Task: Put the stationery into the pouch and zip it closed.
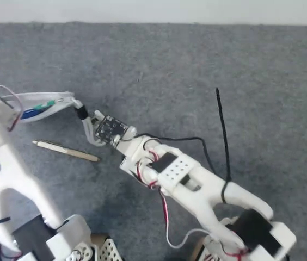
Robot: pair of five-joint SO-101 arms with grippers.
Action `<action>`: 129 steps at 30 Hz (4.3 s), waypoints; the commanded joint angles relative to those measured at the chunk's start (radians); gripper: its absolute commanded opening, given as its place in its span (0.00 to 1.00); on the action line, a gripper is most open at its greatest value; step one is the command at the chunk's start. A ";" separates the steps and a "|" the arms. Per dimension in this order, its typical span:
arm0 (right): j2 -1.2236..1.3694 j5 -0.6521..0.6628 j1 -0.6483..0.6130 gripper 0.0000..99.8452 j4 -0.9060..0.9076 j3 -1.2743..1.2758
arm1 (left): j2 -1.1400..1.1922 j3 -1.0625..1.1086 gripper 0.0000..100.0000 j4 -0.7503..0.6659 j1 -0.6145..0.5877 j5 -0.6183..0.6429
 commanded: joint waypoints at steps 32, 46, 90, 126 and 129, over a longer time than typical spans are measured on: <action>0.394 0.002 0.056 0.13 0.277 -0.440 | -0.051 -0.076 0.01 -0.021 -0.054 0.040; 0.386 0.009 0.088 0.01 0.404 -0.474 | -0.051 -0.076 0.01 -0.026 -0.049 0.038; 0.191 0.000 0.223 0.11 0.854 -0.667 | -0.051 -0.076 0.01 -0.026 -0.049 0.035; 0.429 0.006 0.125 0.11 0.338 -0.669 | -0.051 -0.076 0.01 -0.026 -0.049 0.035; 0.443 0.005 0.120 0.11 0.348 -0.687 | -0.051 -0.076 0.01 -0.026 -0.049 0.035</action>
